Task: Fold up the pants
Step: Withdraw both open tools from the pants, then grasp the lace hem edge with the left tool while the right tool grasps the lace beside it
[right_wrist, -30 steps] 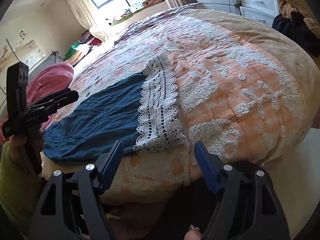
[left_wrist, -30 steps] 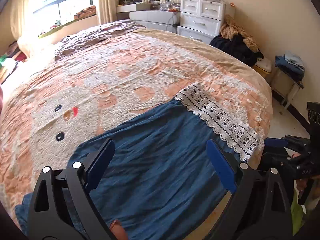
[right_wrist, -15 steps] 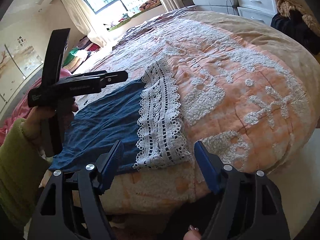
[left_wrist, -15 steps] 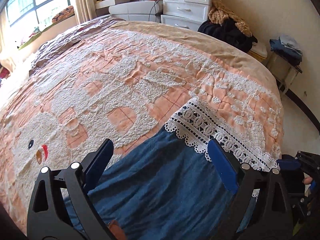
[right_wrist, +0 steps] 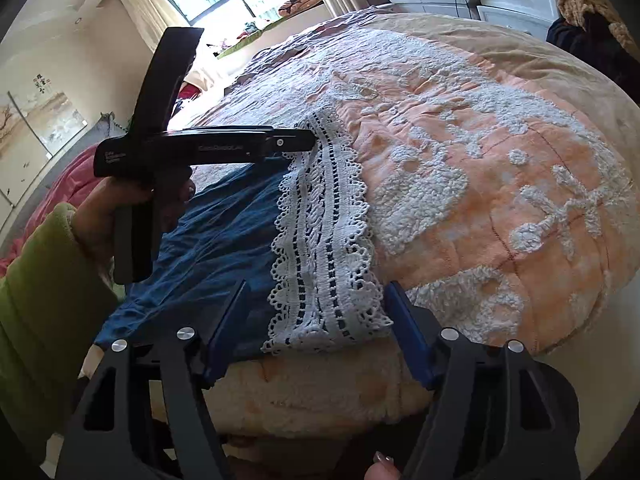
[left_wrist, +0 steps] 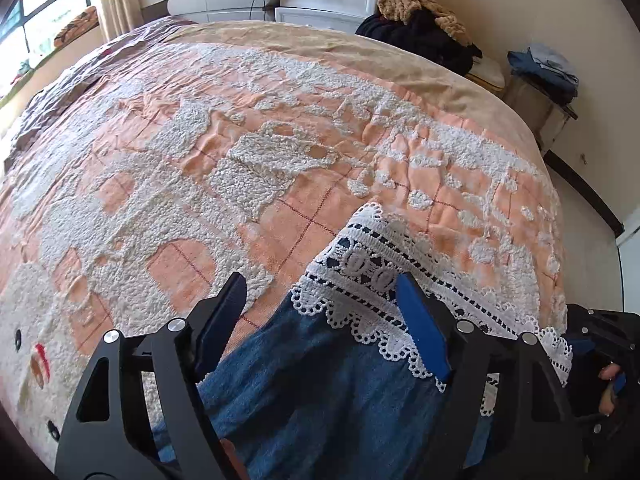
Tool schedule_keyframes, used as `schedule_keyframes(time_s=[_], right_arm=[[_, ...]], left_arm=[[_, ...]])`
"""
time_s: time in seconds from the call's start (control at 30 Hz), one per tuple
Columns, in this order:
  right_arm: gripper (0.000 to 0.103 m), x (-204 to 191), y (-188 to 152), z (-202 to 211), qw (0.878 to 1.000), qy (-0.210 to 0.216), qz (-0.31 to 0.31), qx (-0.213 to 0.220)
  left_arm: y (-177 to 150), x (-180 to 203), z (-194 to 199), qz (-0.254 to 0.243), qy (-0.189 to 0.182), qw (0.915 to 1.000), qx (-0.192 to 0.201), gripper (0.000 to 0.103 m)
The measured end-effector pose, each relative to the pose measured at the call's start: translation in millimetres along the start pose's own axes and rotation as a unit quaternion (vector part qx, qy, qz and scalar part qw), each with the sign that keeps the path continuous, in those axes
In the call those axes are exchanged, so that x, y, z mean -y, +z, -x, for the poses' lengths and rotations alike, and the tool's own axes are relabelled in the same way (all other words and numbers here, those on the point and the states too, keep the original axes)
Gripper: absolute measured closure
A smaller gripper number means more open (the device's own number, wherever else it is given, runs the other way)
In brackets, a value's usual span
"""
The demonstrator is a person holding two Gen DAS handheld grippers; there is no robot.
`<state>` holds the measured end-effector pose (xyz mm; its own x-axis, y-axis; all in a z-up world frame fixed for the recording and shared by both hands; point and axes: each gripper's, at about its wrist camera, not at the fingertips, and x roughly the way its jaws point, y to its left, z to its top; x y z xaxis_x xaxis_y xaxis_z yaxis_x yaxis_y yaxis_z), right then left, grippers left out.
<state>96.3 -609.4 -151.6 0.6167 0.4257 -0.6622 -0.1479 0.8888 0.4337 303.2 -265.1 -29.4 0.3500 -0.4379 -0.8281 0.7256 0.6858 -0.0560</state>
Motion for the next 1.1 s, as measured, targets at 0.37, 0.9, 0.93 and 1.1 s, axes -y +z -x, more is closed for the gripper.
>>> schedule_keyframes(time_s=[0.37, 0.9, 0.93, 1.1], right_arm=[[0.045, 8.4, -0.5, -4.4, 1.0, 0.008, -0.018, -0.002], [0.074, 6.2, 0.4, -2.9, 1.0, -0.015, -0.014, 0.006], [0.076, 5.0, 0.7, -2.4, 1.0, -0.014, -0.012, 0.009], [0.074, 11.5, 2.6, -6.5, 0.999, 0.003, -0.037, 0.004]], left_arm=[[2.8, -0.4, -17.6, 0.003, -0.053, 0.9985, -0.015, 0.05], [0.8, 13.6, -13.7, -0.021, -0.046, 0.9985, -0.02, 0.079], [0.8, 14.2, -13.1, -0.022, -0.045, 0.9986, -0.019, 0.081], [1.1, 8.9, -10.2, -0.007, -0.056, 0.9982, -0.02, 0.082]])
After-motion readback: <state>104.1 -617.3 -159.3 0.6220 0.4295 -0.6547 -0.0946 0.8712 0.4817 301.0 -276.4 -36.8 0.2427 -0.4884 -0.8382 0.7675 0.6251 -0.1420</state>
